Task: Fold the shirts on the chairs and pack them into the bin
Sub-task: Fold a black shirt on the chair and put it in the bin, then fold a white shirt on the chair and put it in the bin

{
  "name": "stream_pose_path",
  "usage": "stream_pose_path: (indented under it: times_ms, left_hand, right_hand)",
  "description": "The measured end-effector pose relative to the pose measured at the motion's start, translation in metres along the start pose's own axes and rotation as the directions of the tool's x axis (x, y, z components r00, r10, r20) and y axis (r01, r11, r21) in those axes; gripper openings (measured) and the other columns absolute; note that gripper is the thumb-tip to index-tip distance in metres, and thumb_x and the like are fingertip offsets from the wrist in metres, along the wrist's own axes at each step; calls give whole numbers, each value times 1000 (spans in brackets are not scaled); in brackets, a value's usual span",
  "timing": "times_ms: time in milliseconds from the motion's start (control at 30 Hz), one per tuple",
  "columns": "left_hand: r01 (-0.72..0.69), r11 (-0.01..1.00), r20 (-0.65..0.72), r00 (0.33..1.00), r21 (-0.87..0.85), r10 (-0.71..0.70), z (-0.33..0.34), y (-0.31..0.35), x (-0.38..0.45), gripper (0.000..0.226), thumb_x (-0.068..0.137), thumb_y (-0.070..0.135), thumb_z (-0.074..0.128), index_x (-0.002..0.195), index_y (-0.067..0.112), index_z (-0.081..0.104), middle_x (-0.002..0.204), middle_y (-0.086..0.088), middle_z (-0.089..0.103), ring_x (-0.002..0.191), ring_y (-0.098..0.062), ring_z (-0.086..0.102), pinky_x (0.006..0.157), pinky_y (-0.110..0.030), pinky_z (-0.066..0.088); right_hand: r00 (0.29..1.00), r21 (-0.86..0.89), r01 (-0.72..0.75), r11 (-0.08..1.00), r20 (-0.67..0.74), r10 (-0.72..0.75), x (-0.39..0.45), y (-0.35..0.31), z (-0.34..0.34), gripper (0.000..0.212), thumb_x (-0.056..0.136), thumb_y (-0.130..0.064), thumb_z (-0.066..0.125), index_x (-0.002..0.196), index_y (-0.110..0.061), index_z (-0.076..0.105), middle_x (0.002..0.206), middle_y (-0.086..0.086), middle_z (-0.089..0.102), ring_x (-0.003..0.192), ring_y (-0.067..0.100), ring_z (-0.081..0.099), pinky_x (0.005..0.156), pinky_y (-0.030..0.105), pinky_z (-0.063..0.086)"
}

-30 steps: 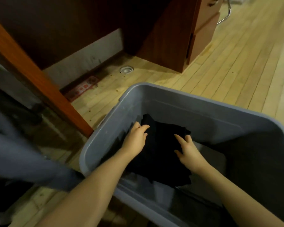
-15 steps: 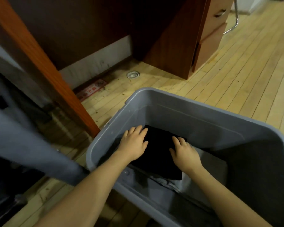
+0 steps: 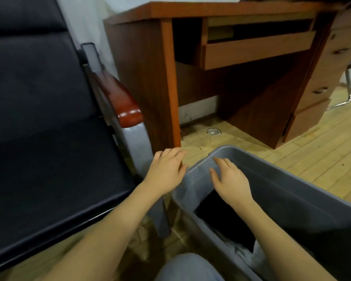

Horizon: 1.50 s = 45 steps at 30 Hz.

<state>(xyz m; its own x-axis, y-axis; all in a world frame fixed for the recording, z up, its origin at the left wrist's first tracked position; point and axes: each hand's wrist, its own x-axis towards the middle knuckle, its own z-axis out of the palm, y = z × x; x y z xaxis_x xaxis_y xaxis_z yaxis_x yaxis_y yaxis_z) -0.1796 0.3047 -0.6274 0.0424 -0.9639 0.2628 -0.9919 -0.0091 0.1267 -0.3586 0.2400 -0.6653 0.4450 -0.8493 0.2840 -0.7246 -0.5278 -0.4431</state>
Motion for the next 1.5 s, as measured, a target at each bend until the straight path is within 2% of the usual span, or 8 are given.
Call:
stream_pose_path:
  times_ms: [433, 700, 833, 1067, 1233, 1367, 1433, 1500]
  left_hand:
    - [329, 938, -314, 906, 106, -283, -169, -122, -162, 46, 98, 32, 44, 142, 21, 39, 148, 5, 38, 134, -12, 34, 108, -30, 20]
    - [571, 807, -408, 779, 150, -476, -233, -220, -317, 43, 98, 31, 45, 139, 21, 44, 143, 5, 43, 131, -13, 38, 107, -32, 22]
    - [697, 702, -424, 686, 147, -592, -250, -268, -391, 42, 97, 32, 45, 137, 21, 47, 141, 4, 45, 129, -16, 41, 104, -33, 23]
    - [865, 493, -418, 484, 95, -769, -251, -336, -504, 38, 96, 29, 48, 132, 19, 52, 135, 4, 51, 125, -19, 44, 100, -35, 25]
    - [943, 326, -357, 329, 71, -874, -243, -371, -562, 39, 99, 32, 41, 136, 20, 47, 142, 3, 44, 130, -20, 38, 101, -36, 23]
    - [946, 324, -273, 306, -24, -912, -227, -385, -586, 58, 93, 53, 26, 141, 23, 39, 147, 6, 38, 135, -14, 31, 104, -29, 16]
    - [939, 341, -294, 315, -40, -902, -217, -388, -592, 83, 76, 64, 6, 142, 26, 39, 147, 7, 38, 136, -12, 31, 103, -26, 13]
    - [937, 344, -317, 309, -58, -897, -210, -391, -595, 87, 72, 64, 1, 142, 28, 39, 148, 7, 37, 137, -11, 30, 104, -25, 12]
  right_hand:
    - [889, 68, 456, 888, -89, -449, 4, -241, -5, 39, 98, -30, 48, 133, -13, 51, 120, 3, 60, 107, 22, 60, 83, 37, 51]
    - [762, 212, 639, 740, -38, -647, -37, -426, 52, 40, 99, -32, 46, 136, -18, 48, 115, -5, 58, 102, 12, 58, 78, 28, 49]
    - [664, 286, 713, 641, 20, -748, -62, -512, 90, 39, 99, -31, 46, 135, -17, 49, 115, -3, 58, 103, 13, 57, 81, 33, 51]
    - [514, 427, 745, 513, 124, -849, -110, -636, 164, 35, 97, -31, 49, 128, -17, 56, 110, 0, 60, 104, 20, 57, 90, 38, 46]
    - [441, 509, 714, 481, 207, -874, -148, -692, 208, 38, 94, -42, 52, 127, -23, 57, 116, -4, 60, 109, 16, 53, 95, 31, 31]
    - [393, 524, 701, 484, 282, -875, -170, -708, 239, 42, 89, -48, 56, 126, -27, 54, 122, -12, 52, 117, 11, 42, 92, 27, 15]
    - [427, 529, 677, 511, 283, -859, -174, -710, 247, 30, 89, -43, 58, 114, -28, 57, 114, -14, 52, 115, 10, 40, 85, 26, 12]
    - [442, 509, 689, 516, 268, -856, -177, -711, 251, 12, 91, -35, 58, 100, -27, 60, 100, -15, 52, 109, 11, 41, 77, 25, 9]
